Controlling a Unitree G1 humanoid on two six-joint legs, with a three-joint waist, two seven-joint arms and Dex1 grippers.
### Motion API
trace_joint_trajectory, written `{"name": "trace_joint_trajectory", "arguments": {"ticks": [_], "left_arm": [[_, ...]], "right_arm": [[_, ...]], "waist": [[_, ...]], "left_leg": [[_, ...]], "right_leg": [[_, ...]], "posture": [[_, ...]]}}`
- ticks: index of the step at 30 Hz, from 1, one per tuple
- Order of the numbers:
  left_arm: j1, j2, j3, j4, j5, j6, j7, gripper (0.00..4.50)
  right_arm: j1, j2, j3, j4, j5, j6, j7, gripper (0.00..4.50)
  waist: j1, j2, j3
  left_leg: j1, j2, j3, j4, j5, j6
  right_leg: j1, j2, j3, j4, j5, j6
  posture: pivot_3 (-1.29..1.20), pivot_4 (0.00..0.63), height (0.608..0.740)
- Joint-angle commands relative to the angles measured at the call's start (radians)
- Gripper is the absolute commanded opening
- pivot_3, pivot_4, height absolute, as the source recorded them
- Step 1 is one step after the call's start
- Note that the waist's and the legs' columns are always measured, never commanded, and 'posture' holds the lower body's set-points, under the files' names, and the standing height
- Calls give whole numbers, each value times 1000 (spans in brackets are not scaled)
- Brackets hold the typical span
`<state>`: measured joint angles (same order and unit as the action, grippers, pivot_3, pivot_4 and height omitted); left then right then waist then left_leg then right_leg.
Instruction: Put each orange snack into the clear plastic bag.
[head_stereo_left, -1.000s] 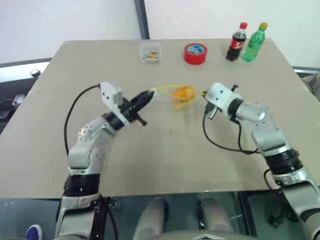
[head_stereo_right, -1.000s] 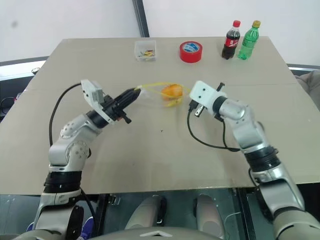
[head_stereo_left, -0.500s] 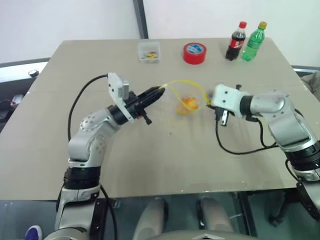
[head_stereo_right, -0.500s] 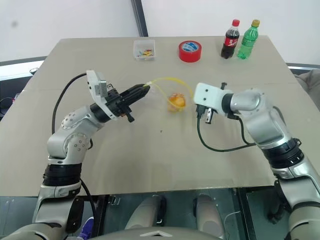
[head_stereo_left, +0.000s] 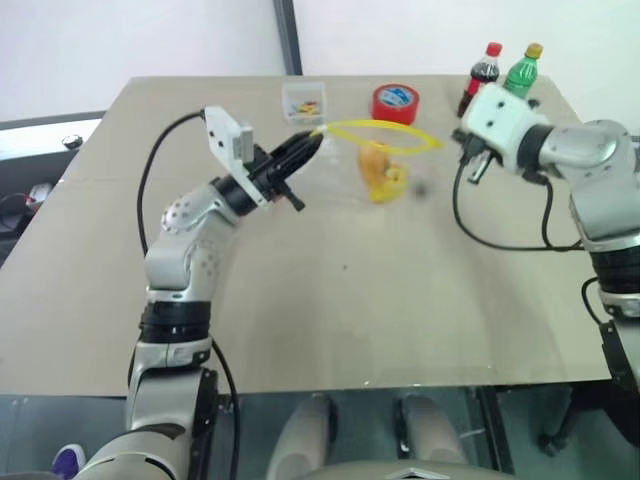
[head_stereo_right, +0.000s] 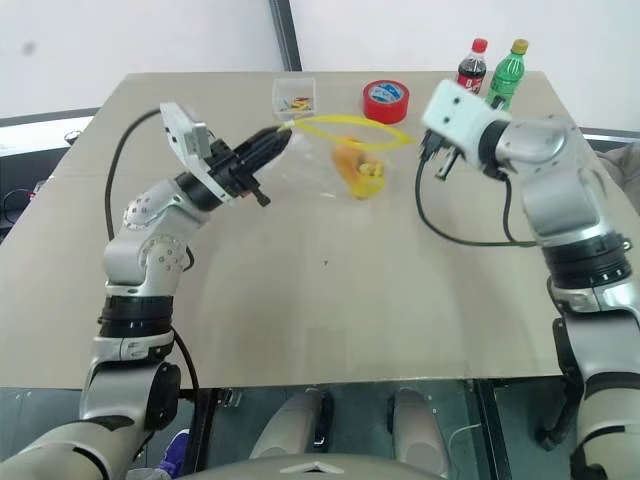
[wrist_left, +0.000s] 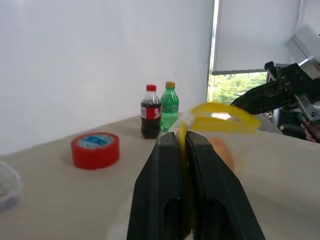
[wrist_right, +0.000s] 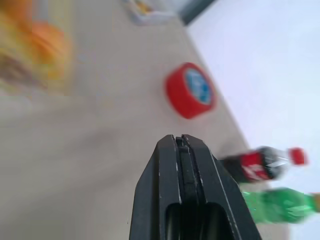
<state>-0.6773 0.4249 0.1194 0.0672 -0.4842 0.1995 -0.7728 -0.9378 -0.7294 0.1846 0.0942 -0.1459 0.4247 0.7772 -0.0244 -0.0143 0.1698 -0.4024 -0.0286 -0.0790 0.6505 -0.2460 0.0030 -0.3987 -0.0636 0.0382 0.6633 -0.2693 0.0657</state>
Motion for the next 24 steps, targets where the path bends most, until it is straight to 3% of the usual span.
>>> {"name": "trace_joint_trajectory", "arguments": {"ticks": [1, 5, 8, 12, 16, 24], "left_arm": [[-13, -2, -3, 17, 70, -139, -6, 0], [110, 8, -40, -14, 117, -220, -60, 0], [192, 8, -38, -63, 83, -167, -65, 0], [194, 6, -29, -65, 79, -153, -50, 0], [145, -9, -12, -51, 34, -95, -29, 0], [17, -11, 59, -43, -92, 44, 5, 0]], "right_arm": [[25, -16, -67, -67, -3, -32, -49, 49], [225, 32, -130, -293, 56, 88, -79, 49], [395, 97, -148, -463, 116, 203, -90, 49], [515, 178, -128, -593, 155, 259, -128, 1082], [541, 283, -102, -631, 176, 303, -199, 3016], [550, 393, -41, -620, 178, 341, -288, 3016]], "waist": [[-1, 0, 0], [1, 0, -1], [-1, 0, -1], [8, 0, 0], [7, 0, 0], [8, 0, 0]], "left_leg": [[-1, 0, 1, -1, 0, 0], [-14, 1, 0, 2, 0, 0], [-14, 2, 1, 2, 0, 0], [-14, 1, 1, 6, -1, 2], [-11, 1, -1, 14, -3, 5], [-12, -1, -4, 18, 0, 1]], "right_leg": [[-1, 0, 1, 0, 0, 0], [-14, 0, 0, 2, 0, 0], [-14, -1, 2, 2, 0, 0], [-15, -1, 2, 9, 0, 0], [-12, 1, 1, 17, 0, 0], [-11, 2, -2, 18, 1, 1]], "posture": [[0, 150, 740], [0, 150, 740], [0, 150, 740], [0, 150, 740], [0, 150, 740], [0, 150, 740]]}}
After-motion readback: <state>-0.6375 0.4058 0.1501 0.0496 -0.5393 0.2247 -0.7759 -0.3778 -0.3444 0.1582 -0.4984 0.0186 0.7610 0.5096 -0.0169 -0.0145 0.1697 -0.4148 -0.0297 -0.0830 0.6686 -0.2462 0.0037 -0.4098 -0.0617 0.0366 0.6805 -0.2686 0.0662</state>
